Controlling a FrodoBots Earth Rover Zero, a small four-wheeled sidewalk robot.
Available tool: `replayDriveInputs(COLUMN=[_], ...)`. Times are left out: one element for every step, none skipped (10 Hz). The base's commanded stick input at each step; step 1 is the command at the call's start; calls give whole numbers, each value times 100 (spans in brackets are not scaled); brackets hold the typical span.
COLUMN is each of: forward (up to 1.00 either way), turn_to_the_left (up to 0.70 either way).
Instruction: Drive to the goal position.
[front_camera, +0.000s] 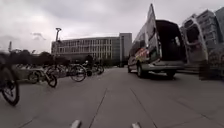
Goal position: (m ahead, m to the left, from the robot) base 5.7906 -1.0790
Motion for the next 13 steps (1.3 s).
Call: replayDriveInputs(forward=[70, 70, 70, 70, 70, 70, 70, 70, 70, 70, 70, 70, 70], turn_to_the_left=[0, 0, 0, 0, 0, 0, 0, -22, -24, -12, 0, 0, 0])
